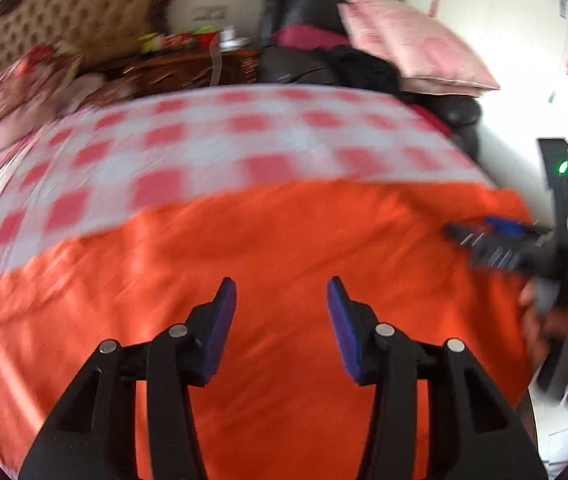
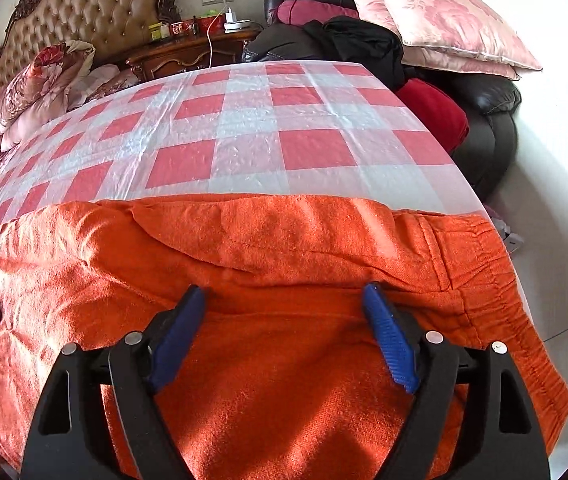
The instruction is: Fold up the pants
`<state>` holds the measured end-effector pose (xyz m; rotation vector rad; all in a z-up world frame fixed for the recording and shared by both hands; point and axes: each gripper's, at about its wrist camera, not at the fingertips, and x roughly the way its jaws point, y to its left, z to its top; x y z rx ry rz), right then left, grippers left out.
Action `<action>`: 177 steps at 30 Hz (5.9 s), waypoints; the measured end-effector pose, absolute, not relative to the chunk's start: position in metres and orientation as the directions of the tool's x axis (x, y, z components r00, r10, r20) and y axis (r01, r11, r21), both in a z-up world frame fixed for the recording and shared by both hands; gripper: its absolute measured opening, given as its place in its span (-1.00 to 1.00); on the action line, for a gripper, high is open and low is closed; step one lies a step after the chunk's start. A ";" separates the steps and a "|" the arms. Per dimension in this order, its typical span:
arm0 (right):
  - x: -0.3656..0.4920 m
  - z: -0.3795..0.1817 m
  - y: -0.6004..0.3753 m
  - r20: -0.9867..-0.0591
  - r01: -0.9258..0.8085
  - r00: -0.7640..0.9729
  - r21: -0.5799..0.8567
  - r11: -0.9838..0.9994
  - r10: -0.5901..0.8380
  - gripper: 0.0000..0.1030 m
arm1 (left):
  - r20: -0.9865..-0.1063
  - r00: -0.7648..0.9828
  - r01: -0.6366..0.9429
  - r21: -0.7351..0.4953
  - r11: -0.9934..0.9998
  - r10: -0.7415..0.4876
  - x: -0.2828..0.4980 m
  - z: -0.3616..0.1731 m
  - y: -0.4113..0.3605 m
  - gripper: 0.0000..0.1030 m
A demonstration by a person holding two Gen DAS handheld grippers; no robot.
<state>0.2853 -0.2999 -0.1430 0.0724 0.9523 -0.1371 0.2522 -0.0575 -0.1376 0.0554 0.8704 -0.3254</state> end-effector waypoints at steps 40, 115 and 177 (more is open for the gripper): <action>0.285 -0.143 -0.298 -0.818 0.178 0.560 -0.035 0.983 -0.130 0.67 | -0.568 0.743 -0.458 -0.817 0.350 -0.355 0.125 -0.226 0.446 0.20; 0.287 -0.127 -0.076 -0.601 0.068 0.079 0.800 0.597 0.796 0.74 | -0.633 0.772 0.245 0.373 0.895 0.052 0.150 -0.121 0.034 -0.66; 0.249 -0.088 -0.107 -0.824 -0.183 0.483 0.234 0.955 0.295 -0.48 | -0.646 0.758 0.133 0.017 0.991 -0.091 0.133 -0.117 0.085 0.23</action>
